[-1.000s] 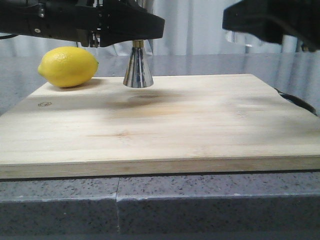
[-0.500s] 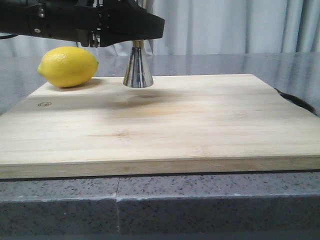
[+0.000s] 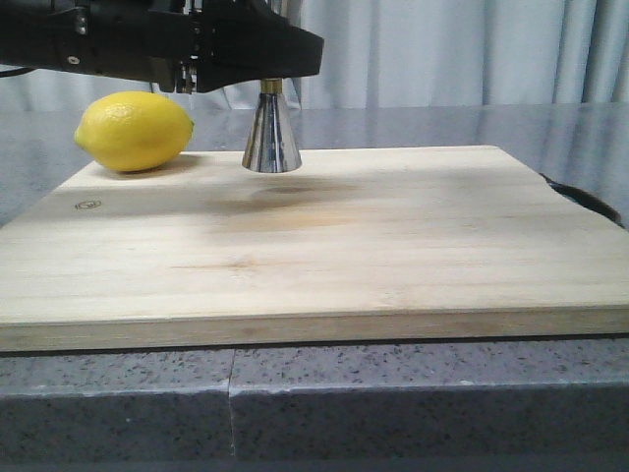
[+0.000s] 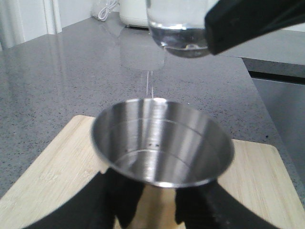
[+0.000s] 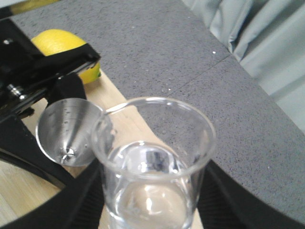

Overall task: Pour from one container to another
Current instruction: 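Tilt the beaker with the right gripper, pouring liquid into the jigger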

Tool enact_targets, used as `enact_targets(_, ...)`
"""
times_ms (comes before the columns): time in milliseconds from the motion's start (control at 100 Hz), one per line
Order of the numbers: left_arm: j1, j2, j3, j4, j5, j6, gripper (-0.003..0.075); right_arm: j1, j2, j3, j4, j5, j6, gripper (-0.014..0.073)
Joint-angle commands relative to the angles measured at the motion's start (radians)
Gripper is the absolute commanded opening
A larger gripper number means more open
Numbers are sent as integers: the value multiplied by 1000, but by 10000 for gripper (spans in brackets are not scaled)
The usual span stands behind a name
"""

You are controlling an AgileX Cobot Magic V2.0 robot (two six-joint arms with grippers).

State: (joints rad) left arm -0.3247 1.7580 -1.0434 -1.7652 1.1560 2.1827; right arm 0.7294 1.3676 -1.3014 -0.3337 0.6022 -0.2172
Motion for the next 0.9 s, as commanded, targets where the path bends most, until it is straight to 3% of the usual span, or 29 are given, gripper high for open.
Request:
enact_targets(0, -8, -42, -28, -84, 101, -6, 250, 12, -2, -71, -32, -11, -55, 300)
enact_targets(190, -8, -42, -28, -84, 101, -6, 251, 39, 42, -130, -58, 68, -150, 300)
enact_targets(390, -8, -42, -28, -84, 101, -6, 250, 71, 62, -138, -164, 112, -158, 300)
enact_targets(640, -8, -42, -28, -84, 101, -6, 250, 89, 66, -138, -295, 119, -174, 300)
enact_targets(890, -8, -42, -28, -84, 101, -6, 250, 91, 66, -138, -319, 119, -278, 300)
